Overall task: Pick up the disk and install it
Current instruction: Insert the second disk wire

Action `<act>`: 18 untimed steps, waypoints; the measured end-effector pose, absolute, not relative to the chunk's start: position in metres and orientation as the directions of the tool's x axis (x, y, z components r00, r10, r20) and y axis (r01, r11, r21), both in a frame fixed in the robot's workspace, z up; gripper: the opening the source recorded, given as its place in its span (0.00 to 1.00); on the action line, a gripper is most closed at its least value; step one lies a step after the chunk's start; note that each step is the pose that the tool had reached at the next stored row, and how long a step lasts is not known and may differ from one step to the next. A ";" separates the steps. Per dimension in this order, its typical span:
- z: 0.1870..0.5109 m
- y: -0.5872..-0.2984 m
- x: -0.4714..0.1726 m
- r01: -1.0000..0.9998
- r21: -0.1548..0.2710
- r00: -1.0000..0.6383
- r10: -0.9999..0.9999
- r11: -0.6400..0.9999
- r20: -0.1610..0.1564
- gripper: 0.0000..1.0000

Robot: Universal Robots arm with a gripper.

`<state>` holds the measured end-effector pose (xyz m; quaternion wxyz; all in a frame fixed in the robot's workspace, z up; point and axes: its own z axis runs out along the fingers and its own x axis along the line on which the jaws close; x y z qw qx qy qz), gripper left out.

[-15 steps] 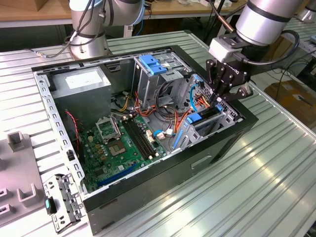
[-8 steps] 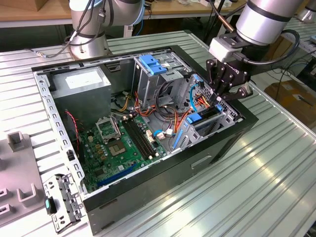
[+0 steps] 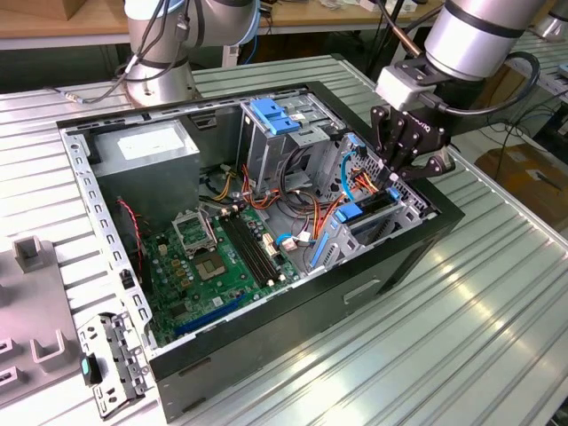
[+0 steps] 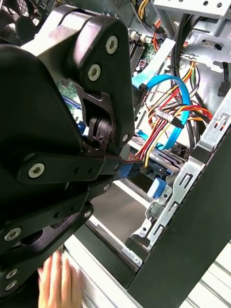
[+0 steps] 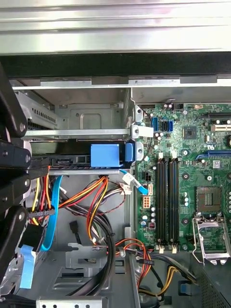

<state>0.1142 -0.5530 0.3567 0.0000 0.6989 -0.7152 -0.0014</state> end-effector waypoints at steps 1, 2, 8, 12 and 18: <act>0.357 -0.553 0.114 -1.000 0.002 -0.023 -1.000 0.023 -0.002 0.11; 0.357 -0.553 0.114 -1.000 0.002 -0.023 -1.000 0.023 -0.002 0.11; 0.357 -0.553 0.107 -1.000 0.002 -0.023 -1.000 0.023 -0.003 0.11; 0.369 -0.553 0.107 -1.000 0.002 -0.023 -1.000 0.023 -0.003 0.11; 0.395 -0.552 0.107 -1.000 0.002 -0.023 -1.000 0.023 -0.003 0.11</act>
